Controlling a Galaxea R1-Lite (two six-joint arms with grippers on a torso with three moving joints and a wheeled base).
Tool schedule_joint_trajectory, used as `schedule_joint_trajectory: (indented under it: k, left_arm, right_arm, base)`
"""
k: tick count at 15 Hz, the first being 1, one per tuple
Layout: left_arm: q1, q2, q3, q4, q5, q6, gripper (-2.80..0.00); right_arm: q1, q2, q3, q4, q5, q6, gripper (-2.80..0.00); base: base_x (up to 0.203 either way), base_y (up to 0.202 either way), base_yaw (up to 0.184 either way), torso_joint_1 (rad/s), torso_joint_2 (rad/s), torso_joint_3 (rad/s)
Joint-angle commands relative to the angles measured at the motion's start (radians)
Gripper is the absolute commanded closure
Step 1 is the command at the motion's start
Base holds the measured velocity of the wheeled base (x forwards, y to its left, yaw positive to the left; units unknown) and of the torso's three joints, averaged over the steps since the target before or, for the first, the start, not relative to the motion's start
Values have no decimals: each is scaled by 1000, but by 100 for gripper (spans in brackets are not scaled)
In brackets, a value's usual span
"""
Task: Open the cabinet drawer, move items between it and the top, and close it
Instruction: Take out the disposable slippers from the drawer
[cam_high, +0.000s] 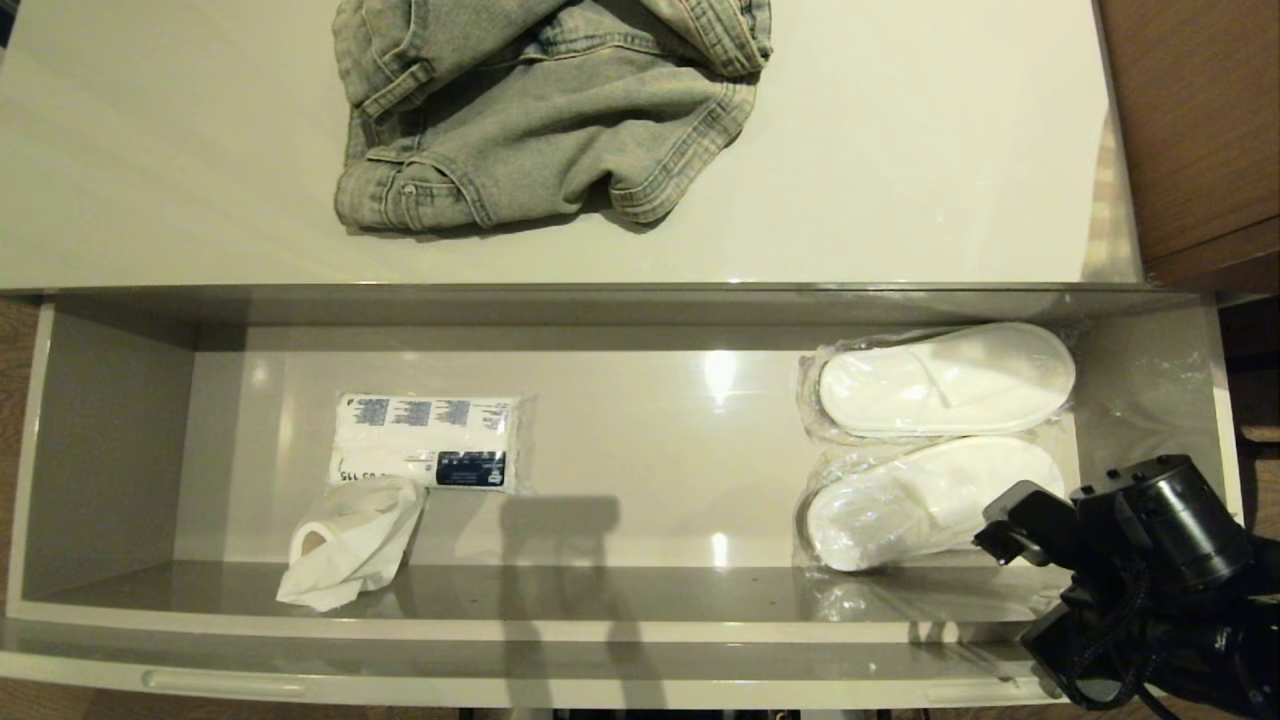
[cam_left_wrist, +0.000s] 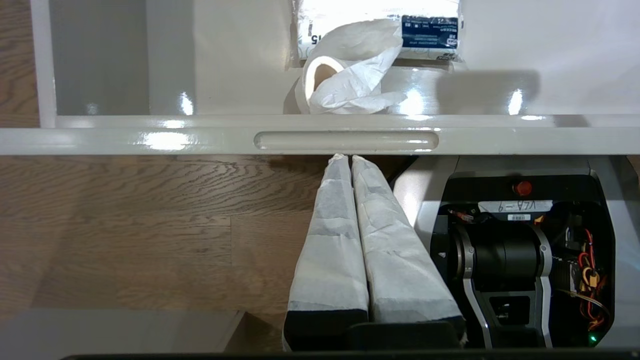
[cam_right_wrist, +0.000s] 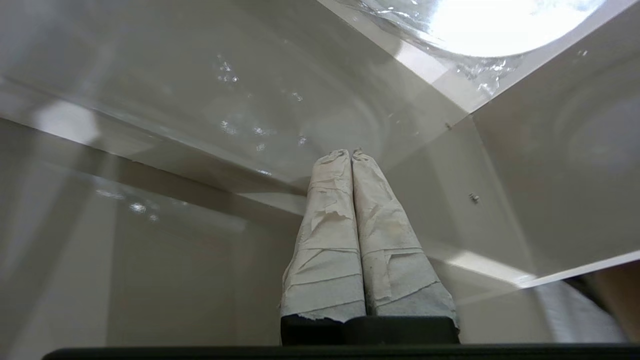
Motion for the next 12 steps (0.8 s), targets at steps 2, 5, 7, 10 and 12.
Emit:
schedule_joint_trajectory:
  k: [2, 5, 7, 10, 12]
  left_arm:
    - [0, 0, 0, -1, 0, 0, 0]
    - [0, 0, 0, 1, 0, 0, 0]
    - [0, 0, 0, 1, 0, 0, 0]
    - [0, 0, 0, 1, 0, 0, 0]
    - [0, 0, 0, 1, 0, 0, 0]
  right_arm:
    - [1, 28, -40, 16, -8, -84, 0]
    - [0, 79, -108, 30, -12, -99, 0]
    - [-15, 117, -186, -14, -21, -94, 0]
    - [-32, 143, -226, -49, -30, -98, 0]
    - [-38, 174, -230, -73, -31, -101, 0]
  base:
    - [0, 0, 0, 0, 0, 0]
    - [0, 0, 0, 0, 0, 0]
    - [0, 0, 0, 0, 0, 0]
    - [0, 0, 0, 0, 0, 0]
    - [0, 0, 0, 0, 0, 0]
